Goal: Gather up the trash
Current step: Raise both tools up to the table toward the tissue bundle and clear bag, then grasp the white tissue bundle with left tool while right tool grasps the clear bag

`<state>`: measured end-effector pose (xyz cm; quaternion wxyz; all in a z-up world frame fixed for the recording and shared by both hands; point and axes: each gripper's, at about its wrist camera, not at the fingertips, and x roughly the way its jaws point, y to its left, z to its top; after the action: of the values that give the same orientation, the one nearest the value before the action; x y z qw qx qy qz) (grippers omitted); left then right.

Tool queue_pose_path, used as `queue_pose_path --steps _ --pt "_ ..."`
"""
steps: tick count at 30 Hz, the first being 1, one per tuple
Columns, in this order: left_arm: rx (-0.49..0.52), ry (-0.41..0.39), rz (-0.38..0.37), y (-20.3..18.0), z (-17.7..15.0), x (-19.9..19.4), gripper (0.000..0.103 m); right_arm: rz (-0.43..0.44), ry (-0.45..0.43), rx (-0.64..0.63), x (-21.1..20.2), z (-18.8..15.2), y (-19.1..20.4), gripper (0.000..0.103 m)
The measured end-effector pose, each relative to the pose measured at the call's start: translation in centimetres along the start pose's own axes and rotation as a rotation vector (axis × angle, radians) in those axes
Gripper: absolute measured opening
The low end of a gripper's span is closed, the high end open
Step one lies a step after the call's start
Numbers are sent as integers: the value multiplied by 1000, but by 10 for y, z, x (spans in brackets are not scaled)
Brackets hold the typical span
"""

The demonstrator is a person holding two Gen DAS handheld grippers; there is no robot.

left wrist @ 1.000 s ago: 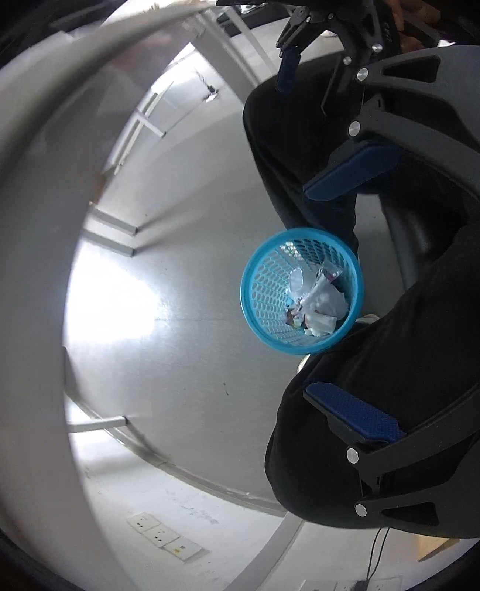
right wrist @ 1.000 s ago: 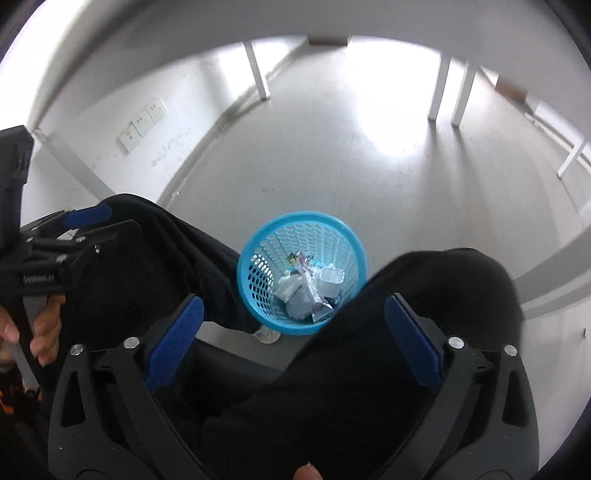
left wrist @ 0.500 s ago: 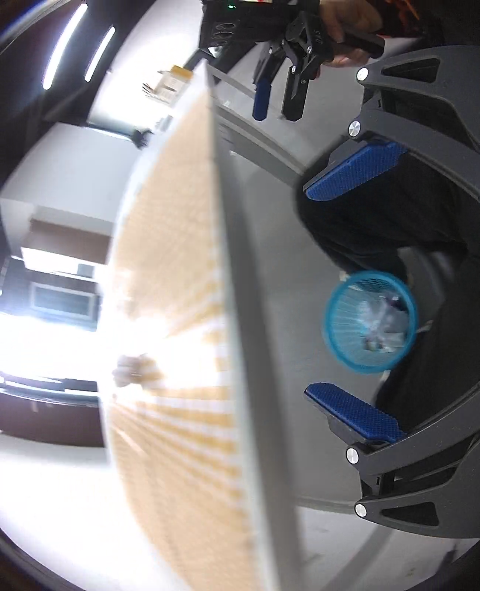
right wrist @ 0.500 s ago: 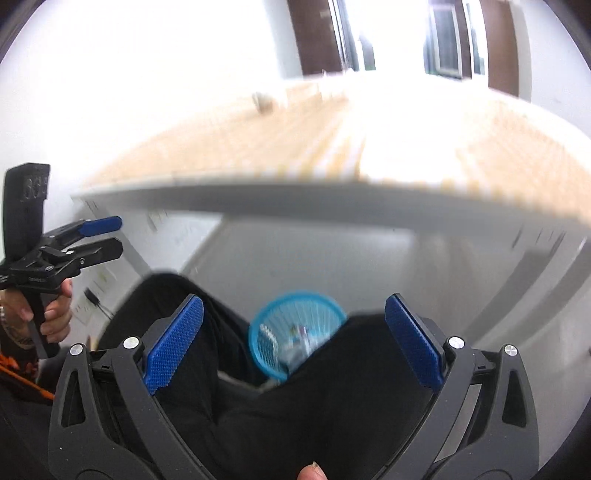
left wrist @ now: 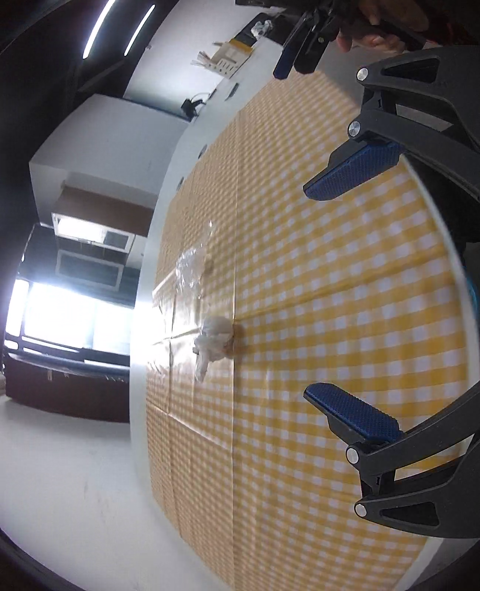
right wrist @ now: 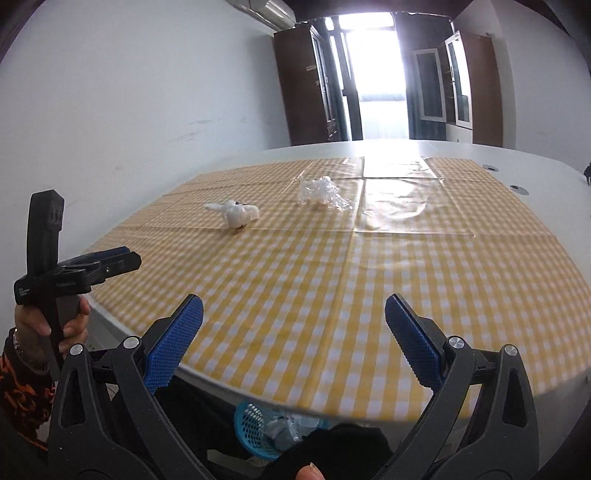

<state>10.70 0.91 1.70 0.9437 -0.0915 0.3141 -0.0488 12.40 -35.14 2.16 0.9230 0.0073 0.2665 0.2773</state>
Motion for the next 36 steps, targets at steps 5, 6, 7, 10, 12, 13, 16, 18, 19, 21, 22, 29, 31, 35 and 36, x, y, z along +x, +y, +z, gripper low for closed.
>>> queue_pose_path --steps 5,6,7,10,12,13,16,18,19,21,22,29,31,35,36 --pt "-111 111 77 29 25 56 97 -23 28 25 54 38 -13 94" --pt "-127 122 79 34 30 62 97 -29 37 24 65 45 -16 94" --pt "-139 127 80 39 35 67 97 -38 47 20 76 52 -19 94" --pt "-143 152 107 48 51 82 97 -61 89 20 111 69 -26 94" --pt "-142 163 110 51 60 92 97 -68 114 8 132 76 -27 94" --pt "-140 170 105 52 65 96 97 -75 122 -6 141 80 -26 94" --pt "-116 178 101 50 82 110 97 -92 143 -22 167 93 -30 94" --pt "-84 185 111 46 93 121 97 -103 151 -15 182 101 -33 94" --pt "-70 196 113 43 98 129 97 -104 150 -14 189 105 -34 94" --pt "-53 221 121 42 104 143 97 -106 154 -15 203 113 -35 94" --pt "-54 226 126 44 108 149 97 -108 159 -17 212 117 -35 94" --pt "-76 218 87 53 117 171 97 -109 185 -44 255 138 -34 94" --pt "-39 213 114 51 114 177 97 -110 193 -55 269 147 -33 94" --pt "-65 209 66 50 117 177 96 -108 221 -64 297 161 -33 91" --pt "-73 212 59 51 116 178 96 -107 226 -63 304 164 -34 91"
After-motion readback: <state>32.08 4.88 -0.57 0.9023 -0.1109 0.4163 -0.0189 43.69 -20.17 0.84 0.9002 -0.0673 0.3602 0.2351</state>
